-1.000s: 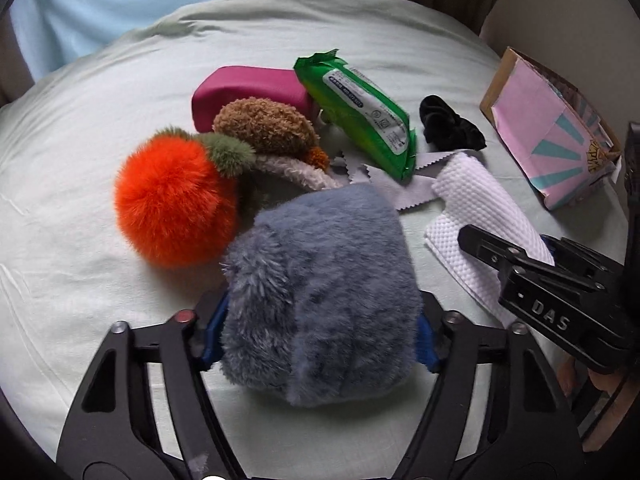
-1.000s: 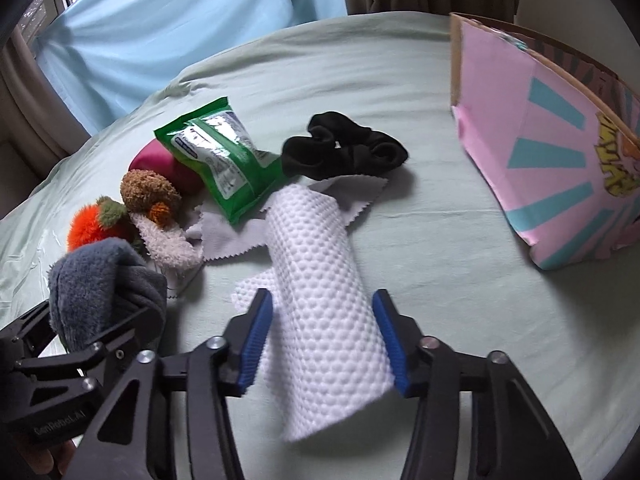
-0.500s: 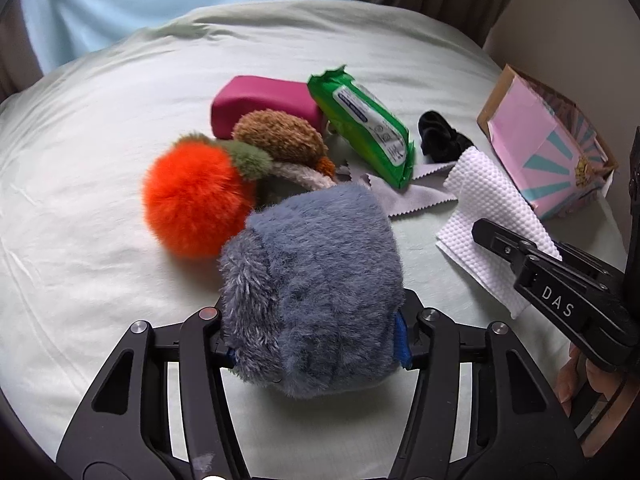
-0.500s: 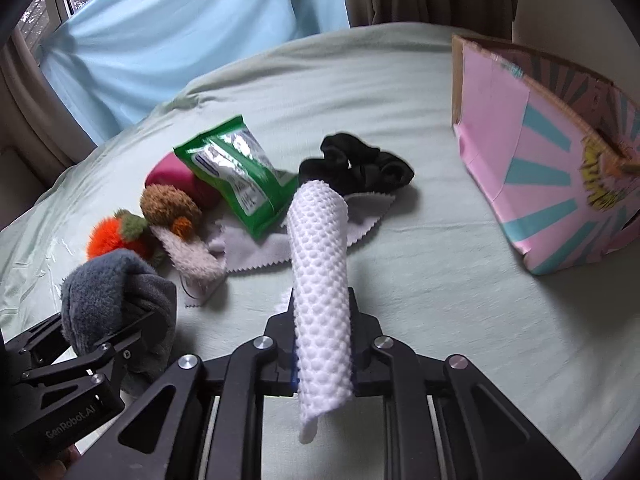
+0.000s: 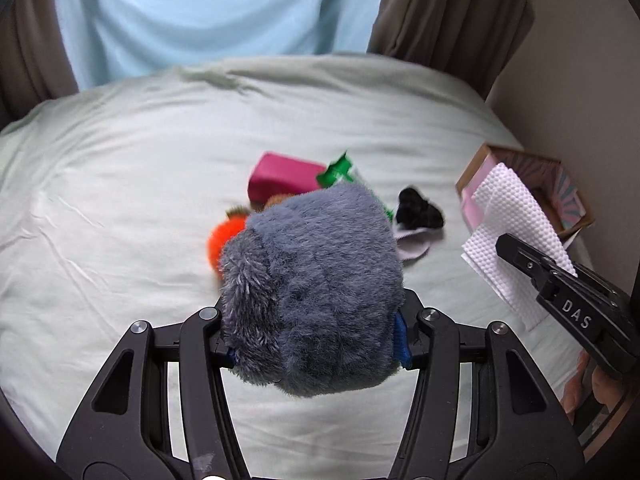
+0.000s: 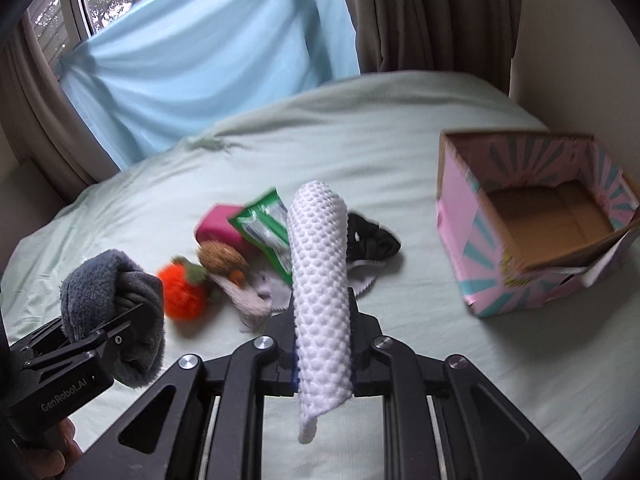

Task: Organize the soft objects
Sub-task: 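Lift the grey sock and white mesh cloth and carry both over the box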

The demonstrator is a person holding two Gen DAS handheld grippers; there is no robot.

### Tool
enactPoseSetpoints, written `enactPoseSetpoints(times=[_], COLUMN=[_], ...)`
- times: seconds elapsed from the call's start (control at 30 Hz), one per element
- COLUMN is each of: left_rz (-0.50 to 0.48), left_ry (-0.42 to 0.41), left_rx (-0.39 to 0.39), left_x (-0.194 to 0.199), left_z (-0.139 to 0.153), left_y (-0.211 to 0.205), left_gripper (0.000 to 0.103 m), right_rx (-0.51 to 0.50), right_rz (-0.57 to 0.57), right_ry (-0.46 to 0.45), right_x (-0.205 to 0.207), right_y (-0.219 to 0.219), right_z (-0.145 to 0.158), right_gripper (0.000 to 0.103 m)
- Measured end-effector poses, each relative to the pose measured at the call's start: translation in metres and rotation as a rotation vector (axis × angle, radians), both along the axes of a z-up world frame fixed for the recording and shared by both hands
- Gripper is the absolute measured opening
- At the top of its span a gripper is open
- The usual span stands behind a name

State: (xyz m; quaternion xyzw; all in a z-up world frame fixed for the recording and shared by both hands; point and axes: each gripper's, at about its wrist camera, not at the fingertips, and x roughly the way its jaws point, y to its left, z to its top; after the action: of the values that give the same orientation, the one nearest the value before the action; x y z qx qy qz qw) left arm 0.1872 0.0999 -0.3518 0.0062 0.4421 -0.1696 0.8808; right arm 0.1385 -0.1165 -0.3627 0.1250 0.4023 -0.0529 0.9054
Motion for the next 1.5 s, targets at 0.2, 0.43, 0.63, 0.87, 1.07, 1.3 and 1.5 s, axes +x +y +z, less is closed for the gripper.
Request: enactPoseSetpoints(times=[0.2, 0.43, 0.63, 0.87, 1.07, 1.3, 1.5], left_rz=[0.031, 0.051, 0.059, 0.079, 0.038, -0.008, -0.01], left_ry=[-0.036, -0.09, -0.129, -0.112, -0.035, 0.092, 0.211], left_rx=[-0.017, -0.047, -0.039, -0.064, -0.066, 0.007, 0.077], left_x=[-0.018, -0.036, -0.042, -0.036, -0.015, 0.029, 0.057], left_z=[0.068, 0.142, 0.179, 0.182, 0.158, 0.099, 0.039], left_y=[-0.014, -0.071, -0.144, -0.231, -0.307, -0.37, -0.398], left_gripper=[0.051, 0.051, 0.051, 0.051, 0.051, 0.051, 0.051], right_rx=[-0.005, -0.021, -0.039, -0.051, -0.059, -0.02, 0.029], right_rz=[0.014, 0.039, 0.047, 0.073, 0.073, 0.083, 0.099], right_ry=[-0.044, -0.085, -0.101, -0.076, 0.003, 0.207, 0.341], right_x=[-0.017, -0.033, -0.041, -0.038, -0.021, 0.022, 0.053], right_y=[-0.015, -0.06, -0.118, -0.197, -0.254, -0.303, -0.335], right_z=[0.069, 0.139, 0.18, 0.198, 0.188, 0.121, 0.058], right_gripper=[0.015, 0.015, 0.015, 0.015, 0.015, 0.015, 0.015])
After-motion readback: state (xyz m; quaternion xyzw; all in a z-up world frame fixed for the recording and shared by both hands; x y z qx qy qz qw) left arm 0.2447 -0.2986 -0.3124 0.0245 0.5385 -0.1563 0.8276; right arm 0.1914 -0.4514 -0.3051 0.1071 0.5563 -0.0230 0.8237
